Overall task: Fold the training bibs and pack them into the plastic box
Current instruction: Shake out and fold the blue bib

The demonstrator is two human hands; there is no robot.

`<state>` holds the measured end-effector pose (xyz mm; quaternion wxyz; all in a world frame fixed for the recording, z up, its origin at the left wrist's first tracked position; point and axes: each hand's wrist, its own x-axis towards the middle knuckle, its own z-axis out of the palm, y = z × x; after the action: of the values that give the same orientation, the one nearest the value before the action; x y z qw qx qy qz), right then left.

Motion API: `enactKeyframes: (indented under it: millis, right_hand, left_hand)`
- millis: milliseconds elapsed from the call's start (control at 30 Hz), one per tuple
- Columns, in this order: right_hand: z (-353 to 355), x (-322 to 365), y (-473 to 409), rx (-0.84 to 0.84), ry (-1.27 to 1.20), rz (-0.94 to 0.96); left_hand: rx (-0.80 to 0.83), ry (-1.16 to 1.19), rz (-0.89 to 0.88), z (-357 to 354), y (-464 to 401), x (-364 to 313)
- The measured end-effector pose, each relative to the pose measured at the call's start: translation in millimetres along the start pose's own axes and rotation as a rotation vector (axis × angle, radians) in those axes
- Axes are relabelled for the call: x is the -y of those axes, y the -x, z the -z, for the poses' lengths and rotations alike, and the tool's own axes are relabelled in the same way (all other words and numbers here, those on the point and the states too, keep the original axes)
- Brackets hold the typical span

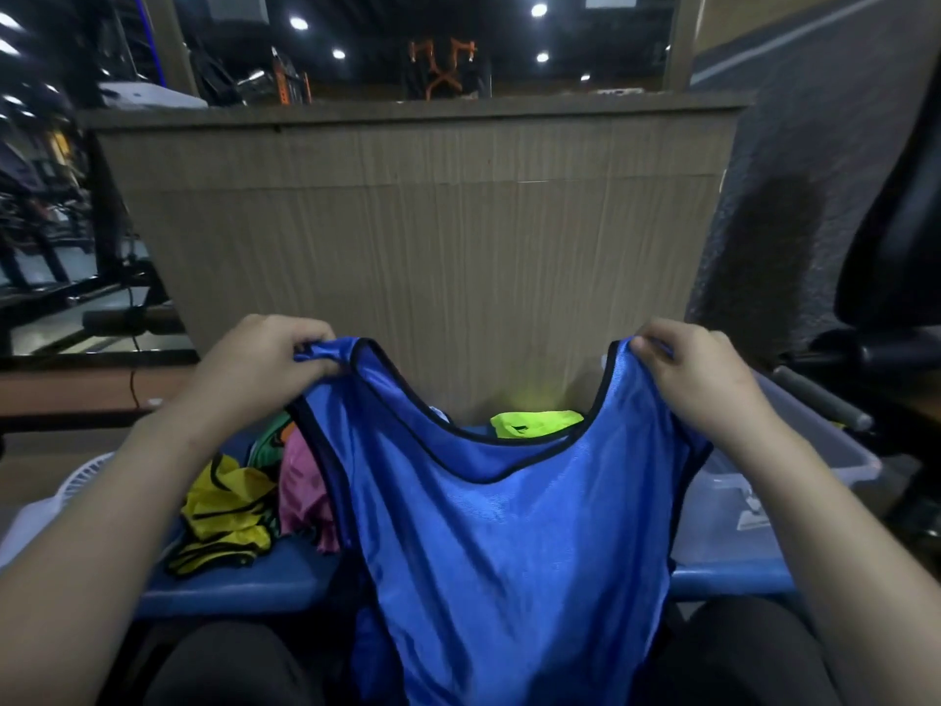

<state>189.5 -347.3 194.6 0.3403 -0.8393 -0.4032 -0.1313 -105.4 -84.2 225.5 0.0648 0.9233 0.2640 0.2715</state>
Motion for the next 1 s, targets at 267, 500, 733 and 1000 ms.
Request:
enactKeyframes:
  millis: [267, 500, 733, 1000]
  right_hand:
    - [-9.2, -5.1, -2.2, -0.095, -0.142, 0.138]
    - [-12.4, -2.2, -4.4, -0.068, -0.162, 0.051]
    - [-24.1, 11.5, -5.3, 0.0, -0.143, 0.065]
    - [-28.8, 7.2, -1.7, 0.057, 0.168, 0.162]
  left_hand:
    - [-0.074, 0.121, 0.151, -4.9, -5.5, 9.8]
    - [-0.011, 0.034, 0.16, -0.3, -10.1, 13.0]
    - [0.032, 0.061, 0.198, -8.0, -12.7, 11.4]
    - [0.216, 0.068, 0.14, -21.9, -12.2, 16.1]
